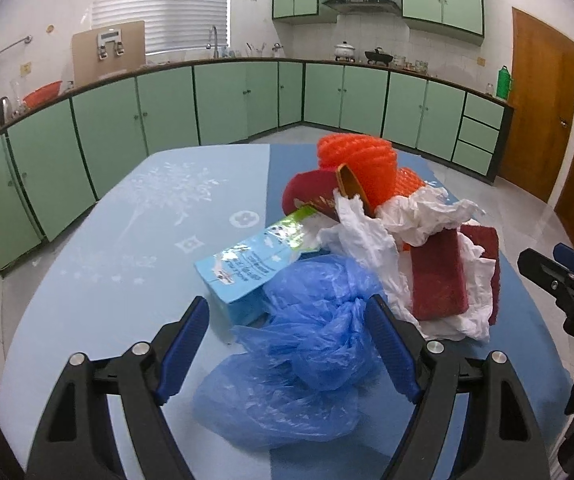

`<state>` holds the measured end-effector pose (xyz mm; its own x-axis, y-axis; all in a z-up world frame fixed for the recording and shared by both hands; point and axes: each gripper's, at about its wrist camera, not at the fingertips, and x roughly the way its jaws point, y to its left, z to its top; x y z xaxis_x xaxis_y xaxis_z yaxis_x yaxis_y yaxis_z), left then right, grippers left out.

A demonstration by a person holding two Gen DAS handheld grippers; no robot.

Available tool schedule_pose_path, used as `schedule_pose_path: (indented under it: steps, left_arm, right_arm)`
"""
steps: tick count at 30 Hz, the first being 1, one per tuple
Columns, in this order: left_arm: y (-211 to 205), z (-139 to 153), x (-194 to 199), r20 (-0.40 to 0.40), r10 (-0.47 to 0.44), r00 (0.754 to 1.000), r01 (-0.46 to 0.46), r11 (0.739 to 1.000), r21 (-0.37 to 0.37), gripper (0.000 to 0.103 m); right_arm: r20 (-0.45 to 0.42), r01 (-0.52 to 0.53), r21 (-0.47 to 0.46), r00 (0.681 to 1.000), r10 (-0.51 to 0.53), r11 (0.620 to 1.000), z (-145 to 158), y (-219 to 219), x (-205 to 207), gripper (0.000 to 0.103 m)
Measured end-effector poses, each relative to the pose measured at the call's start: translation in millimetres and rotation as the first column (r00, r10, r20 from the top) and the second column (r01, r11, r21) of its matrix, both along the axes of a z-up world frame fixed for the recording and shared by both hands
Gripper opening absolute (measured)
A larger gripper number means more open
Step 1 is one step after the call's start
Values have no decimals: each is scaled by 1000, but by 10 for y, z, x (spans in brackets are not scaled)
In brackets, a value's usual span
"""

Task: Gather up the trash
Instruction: 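Move both tools back over the trash pile on the table, then grasp the blue plastic bag with the left gripper while the right gripper grasps white tissue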

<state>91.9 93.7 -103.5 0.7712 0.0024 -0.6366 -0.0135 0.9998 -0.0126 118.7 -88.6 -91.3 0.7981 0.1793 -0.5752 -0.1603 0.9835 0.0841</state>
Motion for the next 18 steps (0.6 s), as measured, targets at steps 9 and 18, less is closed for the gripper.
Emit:
schedule_pose_path:
  steps: [9, 18]
  left_arm:
    - [-186, -94, 50, -46, -48, 998, 47, 999, -28, 37]
    - [-225, -25, -50, -2, -67, 998, 67, 996, -64, 8]
  right_arm:
    - [1, -24, -7, 1000, 24, 1000, 17, 49, -22, 95]
    - [-17, -52, 7, 999, 52, 999, 33, 81, -31, 64]
